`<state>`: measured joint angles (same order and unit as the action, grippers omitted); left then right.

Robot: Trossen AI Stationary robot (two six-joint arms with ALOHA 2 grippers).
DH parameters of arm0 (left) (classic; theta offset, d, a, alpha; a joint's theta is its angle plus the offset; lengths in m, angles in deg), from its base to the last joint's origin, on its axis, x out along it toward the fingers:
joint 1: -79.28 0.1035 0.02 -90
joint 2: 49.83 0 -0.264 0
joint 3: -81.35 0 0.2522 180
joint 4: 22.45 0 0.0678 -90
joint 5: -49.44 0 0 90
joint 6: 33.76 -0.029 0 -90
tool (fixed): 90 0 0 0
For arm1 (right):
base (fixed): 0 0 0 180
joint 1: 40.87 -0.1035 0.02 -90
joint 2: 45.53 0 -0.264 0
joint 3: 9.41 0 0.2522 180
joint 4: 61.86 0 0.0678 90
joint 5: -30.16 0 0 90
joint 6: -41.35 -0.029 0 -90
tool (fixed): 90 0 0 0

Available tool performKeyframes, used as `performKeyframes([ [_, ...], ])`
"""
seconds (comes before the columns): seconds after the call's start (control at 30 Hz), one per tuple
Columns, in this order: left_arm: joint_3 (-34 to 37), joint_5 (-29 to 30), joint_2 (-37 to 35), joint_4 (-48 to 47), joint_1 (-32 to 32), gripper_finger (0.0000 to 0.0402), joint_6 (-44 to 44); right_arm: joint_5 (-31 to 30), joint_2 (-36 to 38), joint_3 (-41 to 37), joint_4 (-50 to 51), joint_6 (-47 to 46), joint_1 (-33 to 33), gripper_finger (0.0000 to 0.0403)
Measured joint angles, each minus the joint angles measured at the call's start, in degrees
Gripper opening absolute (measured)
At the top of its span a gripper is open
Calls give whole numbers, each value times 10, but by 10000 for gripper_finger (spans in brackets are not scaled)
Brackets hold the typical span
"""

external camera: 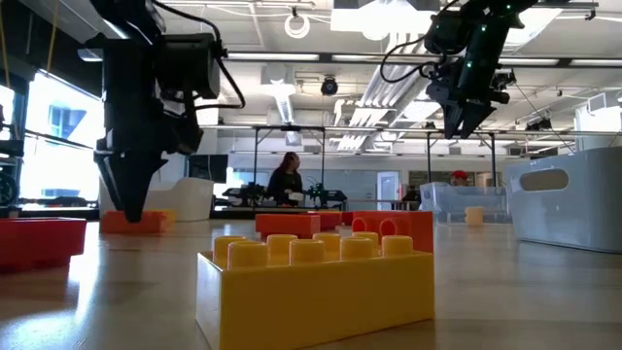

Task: Sort & place blocks by color
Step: Put the orange game piece into the gray bin

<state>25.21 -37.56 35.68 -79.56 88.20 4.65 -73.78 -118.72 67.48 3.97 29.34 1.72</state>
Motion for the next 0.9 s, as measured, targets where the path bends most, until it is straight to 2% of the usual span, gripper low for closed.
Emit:
performKeyframes([
  [0.33,61,11,-6,48,1,222,-32,8,0,0,0,-10,0,213],
  [0.47,61,15,-6,52,0,202,-52,33,0,0,0,-11,-9,213],
  [0.7,68,10,-33,64,0,117,-85,101,1,0,-13,-10,-84,213],
  [0.9,67,-28,-79,123,2,112,-102,134,1,0,-68,0,-172,213],
])
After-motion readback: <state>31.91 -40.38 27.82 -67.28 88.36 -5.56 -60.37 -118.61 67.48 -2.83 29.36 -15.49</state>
